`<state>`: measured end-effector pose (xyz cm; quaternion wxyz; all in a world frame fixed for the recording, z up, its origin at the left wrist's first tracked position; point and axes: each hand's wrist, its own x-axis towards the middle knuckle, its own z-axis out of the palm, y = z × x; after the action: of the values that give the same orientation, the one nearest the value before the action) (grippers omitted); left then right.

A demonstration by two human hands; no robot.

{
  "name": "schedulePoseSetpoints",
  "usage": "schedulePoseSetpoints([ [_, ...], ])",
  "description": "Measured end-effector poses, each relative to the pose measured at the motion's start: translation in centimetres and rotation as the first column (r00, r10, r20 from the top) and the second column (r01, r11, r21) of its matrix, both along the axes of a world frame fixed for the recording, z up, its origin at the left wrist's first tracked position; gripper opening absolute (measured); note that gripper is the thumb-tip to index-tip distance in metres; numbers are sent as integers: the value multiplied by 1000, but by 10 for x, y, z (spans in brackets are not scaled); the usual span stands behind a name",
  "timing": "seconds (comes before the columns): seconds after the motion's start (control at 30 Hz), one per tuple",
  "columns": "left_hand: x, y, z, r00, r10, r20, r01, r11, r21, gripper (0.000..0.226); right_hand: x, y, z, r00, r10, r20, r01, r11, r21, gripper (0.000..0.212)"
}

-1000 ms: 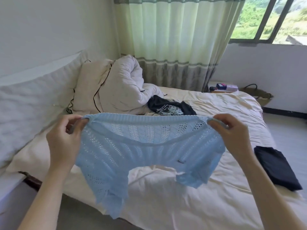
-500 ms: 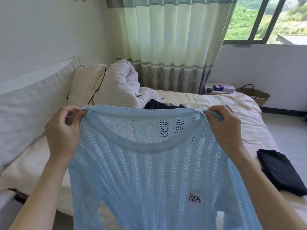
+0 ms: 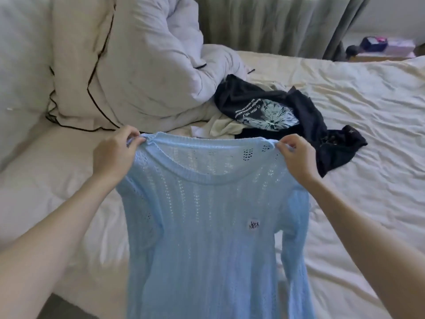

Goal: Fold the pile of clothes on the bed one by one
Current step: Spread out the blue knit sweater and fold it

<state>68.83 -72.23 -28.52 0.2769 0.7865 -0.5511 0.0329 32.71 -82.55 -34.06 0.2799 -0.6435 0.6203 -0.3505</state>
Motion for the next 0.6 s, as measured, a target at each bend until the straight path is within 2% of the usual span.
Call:
schedulePoseSetpoints([
  [0.2, 34, -70, -82, 992, 123, -36, -119, 988, 99, 23, 49, -93, -69, 999, 2, -36, 0, 998, 56, 6],
  [0.33, 49, -103, -125, 988, 154, -21, -150, 980, 131, 23, 67, -129, -112, 995, -33, -93, 40, 996, 79, 14],
  [0.43, 53, -118, -159, 995, 91, -28, -83, 976, 201, 21, 74, -134, -146, 984, -29, -175, 57, 986, 155, 18],
  [0.5, 48, -115, -184, 997, 53, -55, -34, 954, 297, 31, 77, -120, -165, 972, -15, -234, 58, 983, 176, 27],
  [0.6, 30, -78, -219, 997, -50, -51, 67, 897, 436, 43, 85, -71, -189, 941, 92, -325, -74, 995, 69, 35],
])
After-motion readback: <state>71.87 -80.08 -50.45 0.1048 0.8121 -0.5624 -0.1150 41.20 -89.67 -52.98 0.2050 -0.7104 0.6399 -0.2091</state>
